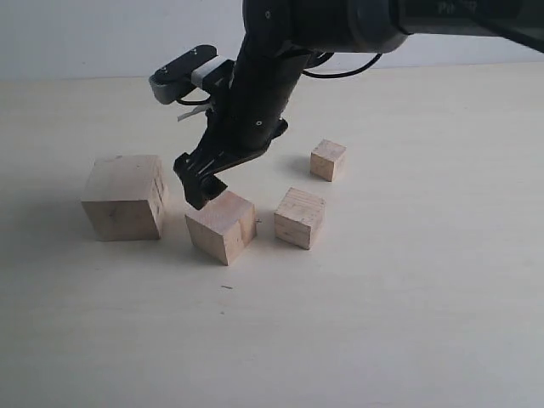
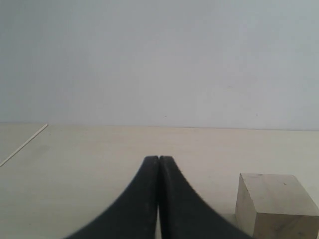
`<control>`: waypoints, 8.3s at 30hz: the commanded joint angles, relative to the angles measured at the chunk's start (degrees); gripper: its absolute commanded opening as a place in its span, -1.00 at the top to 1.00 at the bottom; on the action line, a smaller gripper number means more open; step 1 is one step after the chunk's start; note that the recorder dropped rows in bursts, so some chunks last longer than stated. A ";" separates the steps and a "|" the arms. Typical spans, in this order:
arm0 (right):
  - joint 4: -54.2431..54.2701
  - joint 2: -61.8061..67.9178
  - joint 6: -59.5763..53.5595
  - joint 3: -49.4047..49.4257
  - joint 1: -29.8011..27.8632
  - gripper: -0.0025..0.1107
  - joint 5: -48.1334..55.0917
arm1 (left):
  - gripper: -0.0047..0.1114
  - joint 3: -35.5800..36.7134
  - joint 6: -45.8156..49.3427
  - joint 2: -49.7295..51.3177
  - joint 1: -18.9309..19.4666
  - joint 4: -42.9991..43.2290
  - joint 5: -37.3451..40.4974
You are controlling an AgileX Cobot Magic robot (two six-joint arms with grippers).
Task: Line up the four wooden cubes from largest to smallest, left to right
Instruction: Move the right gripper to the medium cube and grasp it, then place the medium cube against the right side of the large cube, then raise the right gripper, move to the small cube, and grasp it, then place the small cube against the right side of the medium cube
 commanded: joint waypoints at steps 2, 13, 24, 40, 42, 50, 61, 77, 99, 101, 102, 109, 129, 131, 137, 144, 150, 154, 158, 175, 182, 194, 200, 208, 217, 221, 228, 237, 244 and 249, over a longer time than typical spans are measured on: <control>1.88 1.22 0.14 0.20 0.14 -0.82 0.17 | 0.88 0.19 0.04 -0.38 0.11 -0.58 -0.18; -0.79 5.02 -0.28 0.20 3.06 -0.82 0.75 | 0.88 0.19 0.04 -0.38 0.11 -0.58 -0.18; -6.10 6.91 -0.33 0.20 3.06 -0.02 0.37 | 0.88 0.19 0.04 -0.38 0.11 -0.58 -0.18; -0.03 4.40 -29.20 0.20 3.06 0.96 -9.21 | 0.88 0.19 0.04 -0.38 0.11 -0.58 -0.18; 3.86 4.40 -35.30 0.20 3.06 0.96 -9.02 | 0.88 0.19 0.04 -0.38 0.11 -0.58 -0.18; 7.14 6.62 -43.31 -0.61 3.06 0.96 -6.89 | 0.88 0.19 0.04 -0.38 0.11 -0.58 -0.18; 3.86 11.09 -41.65 -7.55 2.90 0.96 -3.45 | 0.88 0.19 0.04 -0.38 0.11 -0.58 -0.18; 2.67 13.97 -36.09 -10.80 2.90 0.95 -4.83 | 0.88 0.19 0.04 -0.38 0.11 -0.58 -0.18; 2.76 7.17 -35.25 -10.90 2.90 -0.60 -4.93 | 0.88 0.19 0.04 -0.38 0.11 -0.58 -0.18; 0.81 4.98 -34.27 -10.90 2.90 -0.60 -3.75 | 0.88 0.19 0.04 -0.38 0.11 -0.58 -0.18; -0.49 3.83 -33.11 -10.90 2.78 -0.59 -3.12 | 0.88 0.19 0.04 -0.38 0.11 -0.58 -0.18; -3.20 0.48 -23.23 -10.77 -1.39 0.06 3.64 | 0.88 0.19 0.04 -0.38 0.11 -0.58 -0.18; 11.38 11.57 -27.87 -8.02 -2.49 0.96 -0.56 | 0.88 0.19 0.04 -0.38 0.11 -0.58 -0.18; 12.06 11.79 -28.69 -8.02 -2.49 0.96 -1.12 | 0.88 0.19 0.04 -0.38 0.11 -0.58 -0.18; 12.22 12.02 -28.57 -8.16 -2.49 0.96 -3.37 | 0.88 0.19 0.04 -0.38 0.11 -0.58 -0.18; 1.42 7.32 -21.44 -8.49 -3.05 0.96 1.28 | 0.88 0.19 0.04 -0.38 0.11 -0.58 -0.18; -0.28 -2.54 -14.20 -7.71 -6.71 0.96 6.85 | 0.88 0.19 0.04 -0.38 0.11 -0.58 -0.18; 3.07 -7.16 -13.08 -3.33 -9.00 0.96 8.17 | 0.88 0.19 0.04 -0.38 0.11 -0.58 -0.18; 2.94 -10.56 -11.25 5.32 -9.18 0.96 4.17 | 0.88 0.19 0.04 -0.38 0.11 -0.58 -0.18; 2.31 -8.84 -5.49 17.91 -8.47 -0.60 -3.14 | 0.88 0.19 0.04 -0.38 0.11 -0.58 -0.18; 1.25 -4.96 -5.72 17.91 -8.49 -0.60 -2.44 | 0.88 0.19 0.04 -0.38 0.11 -0.58 -0.18; 1.25 -4.92 -7.87 17.94 -8.49 -0.42 -3.11 | 0.88 0.19 0.04 -0.38 0.11 -0.58 -0.18; 1.14 -4.82 -9.41 17.94 -8.49 0.18 -3.49 | 0.88 0.19 0.04 -0.38 0.11 -0.58 -0.18; 1.13 -4.96 -11.16 17.94 -8.49 0.70 -5.20 | 0.88 0.19 0.04 -0.38 0.11 -0.58 -0.18; 1.50 -8.22 -17.32 9.21 -8.49 0.96 -2.25 | 0.88 0.19 0.04 -0.38 0.11 -0.58 -0.18; 3.85 -7.44 -24.45 7.54 -8.49 0.96 0.54 | 0.88 0.19 0.04 -0.38 0.11 -0.58 -0.18; 11.60 -1.49 -38.85 6.63 -8.49 0.96 1.12 | 0.88 0.19 0.04 -0.38 0.11 -0.58 -0.18; 8.89 4.17 -38.94 -0.56 -6.10 0.96 5.25 | 0.88 0.19 0.04 -0.38 0.11 -0.58 -0.18; 7.47 7.96 -38.71 -5.31 -4.45 0.96 6.57 | 0.88 0.19 0.04 -0.38 0.11 -0.58 -0.18; 7.46 9.23 -38.71 -7.43 -3.80 0.96 6.82 | 0.88 0.19 0.04 -0.38 0.11 -0.58 -0.18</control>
